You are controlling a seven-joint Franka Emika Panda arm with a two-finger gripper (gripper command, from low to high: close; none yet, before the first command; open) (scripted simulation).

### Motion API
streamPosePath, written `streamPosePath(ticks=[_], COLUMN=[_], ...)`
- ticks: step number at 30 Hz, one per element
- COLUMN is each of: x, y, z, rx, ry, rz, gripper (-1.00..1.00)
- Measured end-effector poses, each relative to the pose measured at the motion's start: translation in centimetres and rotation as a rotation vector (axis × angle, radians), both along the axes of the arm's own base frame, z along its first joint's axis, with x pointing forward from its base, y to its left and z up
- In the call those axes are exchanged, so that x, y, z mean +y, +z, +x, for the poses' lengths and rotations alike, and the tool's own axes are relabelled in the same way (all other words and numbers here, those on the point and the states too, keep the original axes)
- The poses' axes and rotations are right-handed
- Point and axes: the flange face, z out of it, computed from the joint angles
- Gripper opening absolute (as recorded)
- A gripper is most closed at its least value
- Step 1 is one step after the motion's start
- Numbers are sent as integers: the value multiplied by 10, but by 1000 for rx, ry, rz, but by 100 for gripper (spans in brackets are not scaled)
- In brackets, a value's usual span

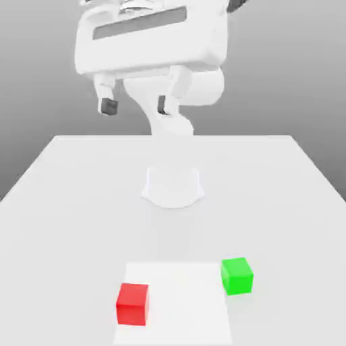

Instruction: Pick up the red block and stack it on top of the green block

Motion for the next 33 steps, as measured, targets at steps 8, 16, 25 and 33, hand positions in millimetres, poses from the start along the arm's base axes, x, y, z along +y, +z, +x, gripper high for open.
streamPosePath(ticks=[8,16,25,33], x=[-22,-34,-33,-33], y=[-119,-229,-319,-300], z=[4,-20,-30,-28], rx=[137,273,311,308], ry=[-349,-710,-808,-809], rz=[131,249,279,281], gripper=[0,0,-100,-100])
